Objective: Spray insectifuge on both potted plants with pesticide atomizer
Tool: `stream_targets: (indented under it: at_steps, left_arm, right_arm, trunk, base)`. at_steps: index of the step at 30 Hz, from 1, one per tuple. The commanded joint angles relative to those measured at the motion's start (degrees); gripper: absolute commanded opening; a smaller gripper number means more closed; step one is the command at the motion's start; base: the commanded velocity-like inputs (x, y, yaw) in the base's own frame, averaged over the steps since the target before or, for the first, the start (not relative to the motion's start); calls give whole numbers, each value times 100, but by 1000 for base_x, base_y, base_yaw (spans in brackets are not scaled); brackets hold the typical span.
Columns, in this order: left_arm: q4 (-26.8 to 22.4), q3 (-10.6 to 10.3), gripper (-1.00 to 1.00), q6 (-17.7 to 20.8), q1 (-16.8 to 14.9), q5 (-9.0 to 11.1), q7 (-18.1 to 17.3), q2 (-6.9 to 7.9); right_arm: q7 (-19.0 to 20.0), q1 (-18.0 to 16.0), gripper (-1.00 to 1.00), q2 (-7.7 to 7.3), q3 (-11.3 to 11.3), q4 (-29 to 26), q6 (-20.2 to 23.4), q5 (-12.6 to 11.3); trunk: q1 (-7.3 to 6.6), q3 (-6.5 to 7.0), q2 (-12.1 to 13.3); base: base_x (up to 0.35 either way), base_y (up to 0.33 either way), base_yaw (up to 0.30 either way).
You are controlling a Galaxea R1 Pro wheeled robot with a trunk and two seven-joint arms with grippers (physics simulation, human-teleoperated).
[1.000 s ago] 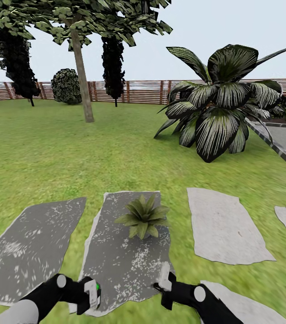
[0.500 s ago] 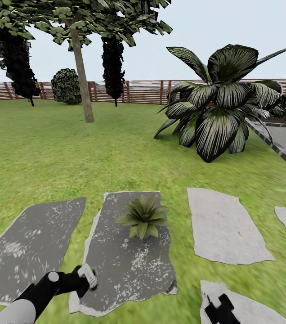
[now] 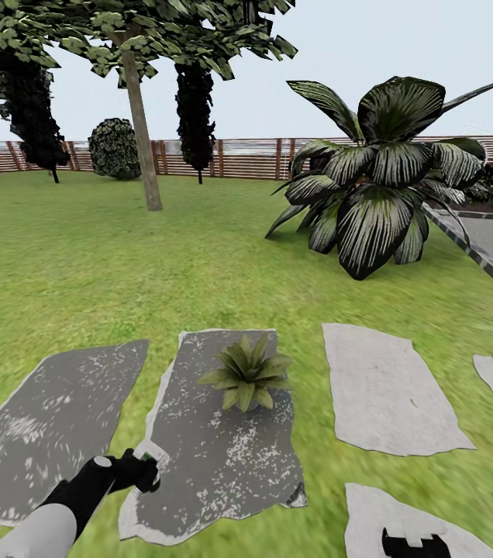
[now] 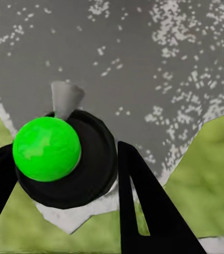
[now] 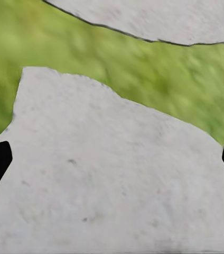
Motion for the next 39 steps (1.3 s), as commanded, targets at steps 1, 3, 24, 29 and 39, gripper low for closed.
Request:
stream_targets:
  at_steps: [1, 3, 24, 29, 39]
  left_arm:
    - [-18, 52, -100, 221, -34, 5, -43, -41]
    - [-19, 59, -100, 714, -199, 39, -42, -115]
    - [-53, 25, -100, 2489, -716, 50, -211, -371]
    - [-63, -14, -100, 3177, -835, 8, -748, -344]
    - [-79, -32, -100, 3520, -1014, -22, -936, -335]
  right_arm:
    - [-15, -4, 100, -4, -41, 9, -18, -18]
    - [-5, -3, 100, -7, -39, 9, -18, -121]
    - [-3, 2, 100, 185, -47, 141, -36, -176]
    - [-2, 4, 100, 74, -47, 144, -36, -208]
    - [-1, 6, 100, 103, -39, 157, -36, -203]
  trunk:
    - [-1, -5, -2]
    - [-1, -5, -2]
    - [-1, -5, -2]
    - [-1, -5, -2]
    - [-1, -5, -2]
  base:
    - [0, 0, 0]
    - [0, 0, 0]
    - [0, 0, 0]
    - [0, 0, 0]
    - [29, 0, 0]
